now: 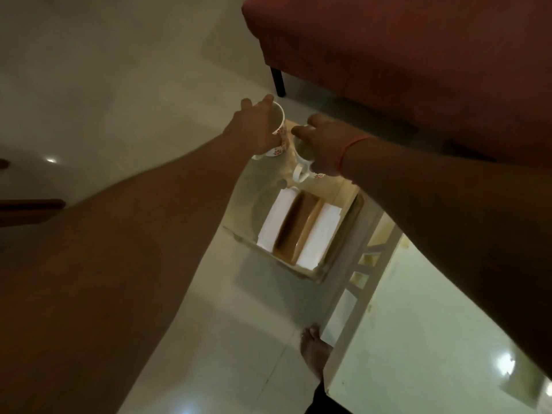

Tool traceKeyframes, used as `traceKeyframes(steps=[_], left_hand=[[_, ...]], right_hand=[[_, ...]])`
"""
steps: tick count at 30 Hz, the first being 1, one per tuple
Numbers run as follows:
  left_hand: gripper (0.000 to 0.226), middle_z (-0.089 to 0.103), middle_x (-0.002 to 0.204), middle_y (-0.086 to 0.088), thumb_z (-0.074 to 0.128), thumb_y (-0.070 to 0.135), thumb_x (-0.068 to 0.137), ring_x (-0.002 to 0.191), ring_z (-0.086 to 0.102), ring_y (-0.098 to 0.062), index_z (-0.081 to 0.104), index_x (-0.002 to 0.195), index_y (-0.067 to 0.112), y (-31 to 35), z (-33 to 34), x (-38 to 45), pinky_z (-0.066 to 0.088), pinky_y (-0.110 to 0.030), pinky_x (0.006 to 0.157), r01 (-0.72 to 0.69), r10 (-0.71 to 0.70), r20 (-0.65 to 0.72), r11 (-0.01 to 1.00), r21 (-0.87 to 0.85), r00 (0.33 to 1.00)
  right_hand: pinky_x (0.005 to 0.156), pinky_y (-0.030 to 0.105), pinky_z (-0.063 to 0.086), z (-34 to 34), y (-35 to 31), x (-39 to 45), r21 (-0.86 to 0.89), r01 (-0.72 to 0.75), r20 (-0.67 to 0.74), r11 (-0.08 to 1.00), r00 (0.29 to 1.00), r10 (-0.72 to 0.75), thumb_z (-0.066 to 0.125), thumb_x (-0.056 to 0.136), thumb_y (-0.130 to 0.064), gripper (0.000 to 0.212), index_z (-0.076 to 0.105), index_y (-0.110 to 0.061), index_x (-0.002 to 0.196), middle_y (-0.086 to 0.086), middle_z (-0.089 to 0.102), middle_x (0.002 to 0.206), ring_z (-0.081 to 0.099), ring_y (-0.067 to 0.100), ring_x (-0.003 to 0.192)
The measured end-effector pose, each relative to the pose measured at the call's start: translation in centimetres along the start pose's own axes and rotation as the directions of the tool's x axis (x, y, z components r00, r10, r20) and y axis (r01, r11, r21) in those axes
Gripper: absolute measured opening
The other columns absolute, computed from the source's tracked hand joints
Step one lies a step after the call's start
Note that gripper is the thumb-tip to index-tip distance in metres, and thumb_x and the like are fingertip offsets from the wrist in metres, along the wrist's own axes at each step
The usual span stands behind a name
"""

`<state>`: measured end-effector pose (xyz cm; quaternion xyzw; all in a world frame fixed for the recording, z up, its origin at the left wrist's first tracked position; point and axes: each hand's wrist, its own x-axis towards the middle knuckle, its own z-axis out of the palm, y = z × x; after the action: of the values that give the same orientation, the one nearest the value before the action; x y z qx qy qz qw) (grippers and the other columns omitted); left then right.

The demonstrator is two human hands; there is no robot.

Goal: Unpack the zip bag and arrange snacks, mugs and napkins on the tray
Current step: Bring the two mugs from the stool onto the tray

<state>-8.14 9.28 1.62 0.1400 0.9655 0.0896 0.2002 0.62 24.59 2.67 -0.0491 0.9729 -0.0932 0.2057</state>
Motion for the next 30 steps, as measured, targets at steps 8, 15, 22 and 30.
traceKeyframes(steps=[8,15,22,30], left_hand=[[0.083,0.041,0.132,-0.019,0.073,0.048,0.076,0.115,0.052,-0.045,0.033,0.144,0.021,3.4,0.7,-1.1,0.05,-0.051,0.089,-0.11,0.122,-0.122,0.989,0.098,0.985],[0.083,0.042,0.132,-0.019,0.081,0.036,0.071,0.113,0.055,-0.043,0.036,0.139,0.022,15.1,0.6,-4.7,0.053,-0.052,0.089,-0.306,0.33,-0.114,0.934,0.187,0.937],[0.086,0.041,0.132,-0.019,0.082,0.027,0.072,0.114,0.053,-0.043,0.033,0.142,0.023,32.1,5.8,-12.5,0.051,-0.05,0.09,-0.509,0.521,0.032,0.816,0.273,0.853],[0.081,0.041,0.133,-0.016,0.08,0.027,0.074,0.116,0.052,-0.04,0.033,0.14,0.025,49.1,17.1,-23.9,0.052,-0.051,0.09,-0.726,0.691,0.221,0.651,0.224,0.688]], right_hand=[[0.099,0.049,0.05,1.7,1.7,-3.4,0.184,-0.061,-0.178,0.981,0.979,0.094,0.075,0.08,-0.013,0.08,0.036,-0.027,0.148,0.011,0.038,0.147,0.05,0.04,0.123],[0.099,0.047,0.05,3.6,10.2,-14.3,0.352,-0.223,-0.283,0.909,0.9,0.331,0.078,0.078,-0.021,0.082,0.036,-0.026,0.149,0.009,0.037,0.147,0.052,0.038,0.118],[0.098,0.046,0.049,6.6,20.0,-30.5,0.425,-0.44,-0.214,0.791,0.8,0.56,0.077,0.076,-0.021,0.081,0.038,-0.024,0.147,0.012,0.039,0.144,0.052,0.041,0.116],[0.087,0.047,0.054,14.2,26.1,-49.1,0.47,-0.594,-0.078,0.653,0.709,0.701,0.072,0.077,-0.028,0.075,0.036,-0.025,0.144,0.011,0.042,0.134,0.054,0.039,0.105]])
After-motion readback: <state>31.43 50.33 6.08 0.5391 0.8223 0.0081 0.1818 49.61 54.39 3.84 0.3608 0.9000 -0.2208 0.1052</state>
